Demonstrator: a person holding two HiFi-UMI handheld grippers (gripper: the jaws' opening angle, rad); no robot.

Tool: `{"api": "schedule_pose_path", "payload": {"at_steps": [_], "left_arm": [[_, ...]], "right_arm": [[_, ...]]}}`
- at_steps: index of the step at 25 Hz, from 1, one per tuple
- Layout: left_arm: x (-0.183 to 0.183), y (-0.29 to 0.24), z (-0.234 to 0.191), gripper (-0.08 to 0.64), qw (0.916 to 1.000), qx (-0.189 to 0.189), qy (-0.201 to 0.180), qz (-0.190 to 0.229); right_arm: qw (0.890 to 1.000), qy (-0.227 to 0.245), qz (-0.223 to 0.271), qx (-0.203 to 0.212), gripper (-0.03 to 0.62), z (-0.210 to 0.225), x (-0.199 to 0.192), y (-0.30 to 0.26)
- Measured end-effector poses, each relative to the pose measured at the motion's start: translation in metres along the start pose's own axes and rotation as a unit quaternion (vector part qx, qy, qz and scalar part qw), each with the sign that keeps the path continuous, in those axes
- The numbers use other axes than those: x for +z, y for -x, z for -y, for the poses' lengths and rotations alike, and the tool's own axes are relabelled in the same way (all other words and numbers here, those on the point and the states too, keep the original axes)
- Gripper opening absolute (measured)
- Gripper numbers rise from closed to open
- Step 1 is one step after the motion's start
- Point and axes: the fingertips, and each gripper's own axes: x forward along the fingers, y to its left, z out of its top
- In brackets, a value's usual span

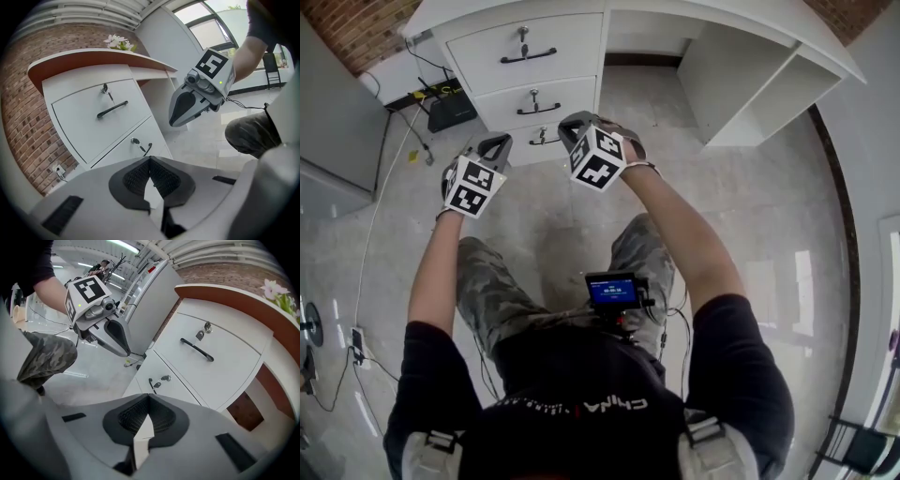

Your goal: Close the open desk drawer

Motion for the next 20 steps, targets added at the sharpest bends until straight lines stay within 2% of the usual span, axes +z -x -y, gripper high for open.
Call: {"api": "schedule_pose_path", "payload": {"at_steps": [8,12,17,20], "left_arm": [[-0.002,-0.006,0.008,0.012,0.9997,-0.011,-0.021,-0.005],[0.011,-0.003,-0.004,0.012,0.9995,-0.024,-0.016,-0.010],[0.064,0.043,-0.021,0.012,0.9966,-0.067,0.009,-0.047],[0.122,0.091,-0.048,0.012,0.9944,-0.083,0.030,-0.059]], "right_arm": [[1.000,-0.005,-0.003,-0.004,0.015,-0.011,-0.002,-0.012],[1.000,-0.015,-0.017,-0.004,0.015,0.005,0.004,-0.007],[0.997,-0.047,-0.044,0.042,0.015,0.027,0.051,0.047],[0.994,-0.069,-0.056,0.062,0.015,0.055,0.100,0.100]]}}
